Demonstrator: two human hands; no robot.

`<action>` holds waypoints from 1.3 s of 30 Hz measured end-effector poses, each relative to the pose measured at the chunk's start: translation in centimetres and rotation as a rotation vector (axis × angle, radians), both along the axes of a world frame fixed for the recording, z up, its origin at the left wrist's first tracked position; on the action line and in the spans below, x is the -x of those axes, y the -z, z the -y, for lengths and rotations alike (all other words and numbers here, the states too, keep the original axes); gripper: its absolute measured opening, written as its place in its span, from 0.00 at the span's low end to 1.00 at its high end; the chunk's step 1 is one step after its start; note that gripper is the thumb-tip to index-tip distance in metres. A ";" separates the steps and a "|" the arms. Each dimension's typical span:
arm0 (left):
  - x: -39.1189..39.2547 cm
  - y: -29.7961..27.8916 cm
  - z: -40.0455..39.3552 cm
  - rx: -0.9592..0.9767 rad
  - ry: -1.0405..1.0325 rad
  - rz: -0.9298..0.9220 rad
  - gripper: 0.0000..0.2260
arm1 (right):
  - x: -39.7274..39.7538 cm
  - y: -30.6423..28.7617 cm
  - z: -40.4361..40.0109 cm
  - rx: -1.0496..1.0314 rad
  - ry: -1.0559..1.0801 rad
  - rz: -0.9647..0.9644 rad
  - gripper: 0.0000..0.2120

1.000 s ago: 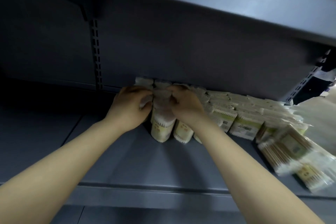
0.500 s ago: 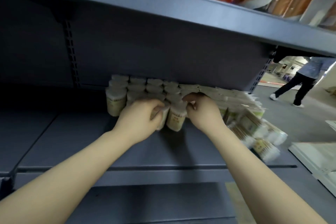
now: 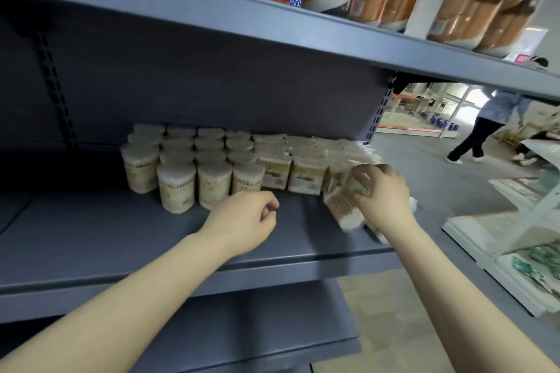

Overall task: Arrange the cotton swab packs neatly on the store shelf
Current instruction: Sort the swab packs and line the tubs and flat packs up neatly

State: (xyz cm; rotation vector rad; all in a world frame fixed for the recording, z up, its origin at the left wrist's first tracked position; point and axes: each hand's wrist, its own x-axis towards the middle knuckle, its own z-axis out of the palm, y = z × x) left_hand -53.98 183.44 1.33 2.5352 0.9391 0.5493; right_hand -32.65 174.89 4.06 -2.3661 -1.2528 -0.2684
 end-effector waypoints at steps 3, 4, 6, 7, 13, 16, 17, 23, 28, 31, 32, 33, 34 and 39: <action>-1.0 0.2 0.9 -0.011 0.021 -0.031 0.12 | -1.4 0.8 1.0 0.038 0.073 -0.042 0.25; -1.3 0.3 1.2 -0.013 0.023 -0.037 0.12 | -1.8 1.0 1.2 0.040 0.084 -0.065 0.27; -1.8 0.5 1.7 -0.013 0.022 -0.044 0.12 | -2.3 1.6 1.6 0.032 0.099 -0.107 0.29; -2.0 0.6 1.8 -0.014 0.022 -0.048 0.12 | -2.5 1.8 1.7 0.022 0.102 -0.127 0.29; -2.7 1.2 2.3 -0.020 0.009 -0.074 0.12 | -3.1 2.8 1.7 -0.027 0.106 -0.204 0.27; -2.7 1.2 2.3 -0.022 0.004 -0.089 0.12 | -3.5 3.2 1.2 -0.042 0.098 -0.249 0.26; -2.6 1.2 2.2 -0.020 0.001 -0.090 0.12 | -3.6 3.2 1.1 -0.048 0.094 -0.266 0.26; -2.4 1.3 1.9 0.004 -0.015 -0.091 0.11 | -3.8 3.0 0.9 -0.114 0.062 -0.324 0.24; -2.0 1.6 1.5 0.025 -0.018 -0.098 0.11 | -3.4 1.8 0.8 -0.242 0.035 -0.329 0.20; -1.5 1.6 1.2 0.051 -0.014 -0.094 0.10 | -2.7 0.8 0.7 -0.284 -0.008 -0.329 0.20; -1.3 1.6 1.1 0.057 -0.018 -0.088 0.10 | -2.4 0.5 0.5 -0.284 -0.018 -0.327 0.19; -1.1 1.5 1.0 0.059 -0.025 -0.079 0.10 | -2.1 0.2 0.4 -0.280 -0.031 -0.324 0.18; -0.8 1.5 0.8 0.058 -0.035 -0.072 0.10 | -1.7 0.0 0.2 -0.281 -0.049 -0.322 0.18; 0.8 1.5 0.0 0.044 -0.090 -0.039 0.11 | 0.2 -0.5 -1.2 -0.292 -0.152 -0.361 0.13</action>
